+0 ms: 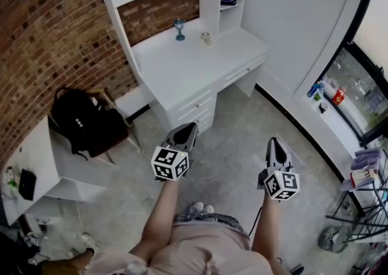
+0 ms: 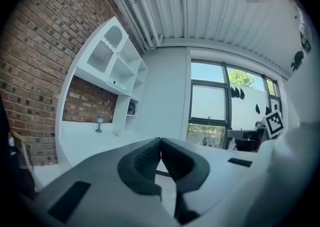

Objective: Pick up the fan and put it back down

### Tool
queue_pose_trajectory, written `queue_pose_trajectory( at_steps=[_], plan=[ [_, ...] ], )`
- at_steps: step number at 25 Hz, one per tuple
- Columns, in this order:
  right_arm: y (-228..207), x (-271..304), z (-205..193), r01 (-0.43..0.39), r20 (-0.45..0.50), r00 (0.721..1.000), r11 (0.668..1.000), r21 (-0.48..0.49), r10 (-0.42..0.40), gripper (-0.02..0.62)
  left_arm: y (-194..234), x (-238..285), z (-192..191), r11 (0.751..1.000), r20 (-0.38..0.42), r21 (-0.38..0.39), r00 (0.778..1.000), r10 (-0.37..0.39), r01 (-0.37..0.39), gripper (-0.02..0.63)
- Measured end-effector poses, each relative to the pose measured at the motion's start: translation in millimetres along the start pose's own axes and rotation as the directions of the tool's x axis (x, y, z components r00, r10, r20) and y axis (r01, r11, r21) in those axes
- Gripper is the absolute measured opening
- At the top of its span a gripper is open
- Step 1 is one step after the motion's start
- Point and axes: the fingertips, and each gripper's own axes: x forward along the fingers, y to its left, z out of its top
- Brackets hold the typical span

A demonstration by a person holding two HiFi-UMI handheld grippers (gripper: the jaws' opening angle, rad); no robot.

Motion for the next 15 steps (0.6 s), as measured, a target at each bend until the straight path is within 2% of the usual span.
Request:
queue_pose_trajectory(
  at_steps=[7,11,15],
  plan=[
    [18.6,6.6,-7.2,-0.078,-0.017,0.997,0.997,-0.008,0.078,0.016,6.8,0.1,-4.6,1.000,-0.008,-0.006,1.000,0.004,-0.004,0.028],
    [24.7,13.2,-4.8,-0.123,-0.025,0.992,0.992,0.014,0.124,0.199,10.1,2.7,-6.4,1.000,-0.017,-0.010,1.000,0.004,-0.004,0.028],
    [23.8,15.5,4.7,-0.118,0.035,0.993,0.992,0.052,0.116,0.355,13.9,5.2,-9.2,1.000,-0.024,-0.015,1.000,0.000,0.000,0.028]
  ],
)
